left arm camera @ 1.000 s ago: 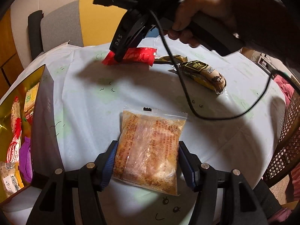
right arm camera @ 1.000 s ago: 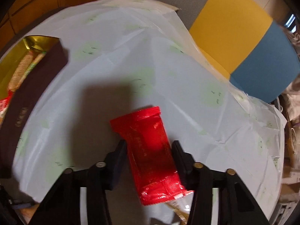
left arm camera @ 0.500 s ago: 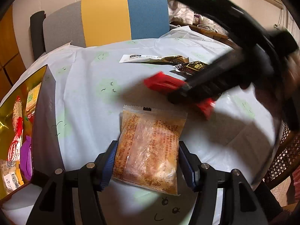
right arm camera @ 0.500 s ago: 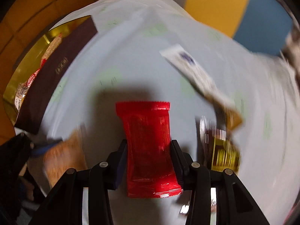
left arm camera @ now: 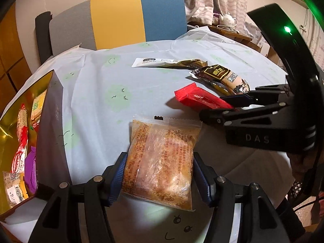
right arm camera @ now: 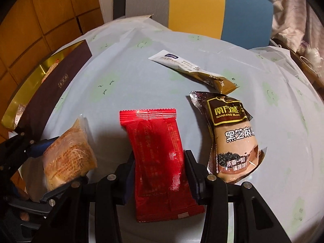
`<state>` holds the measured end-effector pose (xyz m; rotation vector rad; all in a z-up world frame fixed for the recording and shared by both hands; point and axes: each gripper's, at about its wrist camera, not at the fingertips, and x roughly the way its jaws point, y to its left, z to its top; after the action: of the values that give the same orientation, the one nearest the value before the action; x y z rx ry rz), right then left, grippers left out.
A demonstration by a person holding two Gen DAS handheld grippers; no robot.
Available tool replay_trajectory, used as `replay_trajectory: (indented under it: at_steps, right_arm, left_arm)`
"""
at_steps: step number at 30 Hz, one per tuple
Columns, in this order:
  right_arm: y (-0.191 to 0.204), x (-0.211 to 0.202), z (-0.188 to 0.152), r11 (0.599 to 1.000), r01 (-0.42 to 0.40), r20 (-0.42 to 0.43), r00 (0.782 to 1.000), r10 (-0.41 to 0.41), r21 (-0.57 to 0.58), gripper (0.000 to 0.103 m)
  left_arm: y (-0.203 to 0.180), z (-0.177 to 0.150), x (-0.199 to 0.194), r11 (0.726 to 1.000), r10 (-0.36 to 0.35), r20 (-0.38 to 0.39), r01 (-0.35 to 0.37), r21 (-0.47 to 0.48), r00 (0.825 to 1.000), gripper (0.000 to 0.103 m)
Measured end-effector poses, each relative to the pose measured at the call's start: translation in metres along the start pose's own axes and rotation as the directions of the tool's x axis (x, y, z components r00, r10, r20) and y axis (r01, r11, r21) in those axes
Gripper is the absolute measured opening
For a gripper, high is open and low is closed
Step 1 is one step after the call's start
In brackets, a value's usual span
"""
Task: Organize snacks
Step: 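Lift the pastry with the left tool toward the gold tray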
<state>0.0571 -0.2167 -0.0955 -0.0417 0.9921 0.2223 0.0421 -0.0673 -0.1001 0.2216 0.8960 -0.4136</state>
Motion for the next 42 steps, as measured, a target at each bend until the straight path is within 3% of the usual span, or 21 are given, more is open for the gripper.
replay_trajectory:
  at_steps: [6,19,34,42]
  right_arm:
    - [0.010,0.003,0.001,1.000,0.025,0.026,0.999,-0.025,-0.002,0.046]
    - [0.012,0.007,-0.001,0.999,0.037,0.059,0.998,-0.037,0.001,0.046]
    - [0.013,0.007,-0.002,0.999,0.044,0.072,0.996,-0.044,-0.004,0.046]
    - [0.012,0.006,-0.003,0.999,0.039,0.083,0.996,-0.039,0.003,0.046]
  left_arm:
    - [0.002,0.002,-0.004,1.000,0.003,-0.004,-0.003,-0.025,1.000,0.062]
    - [0.002,0.015,-0.038,0.999,0.020,0.070,-0.016,-0.044,0.997,0.062]
    - [0.005,0.027,-0.079,0.996,-0.008,0.127,0.019,-0.089,0.992,0.062]
    - [0.017,0.030,-0.098,0.994,0.047,0.152,-0.030,-0.109,0.987,0.062]
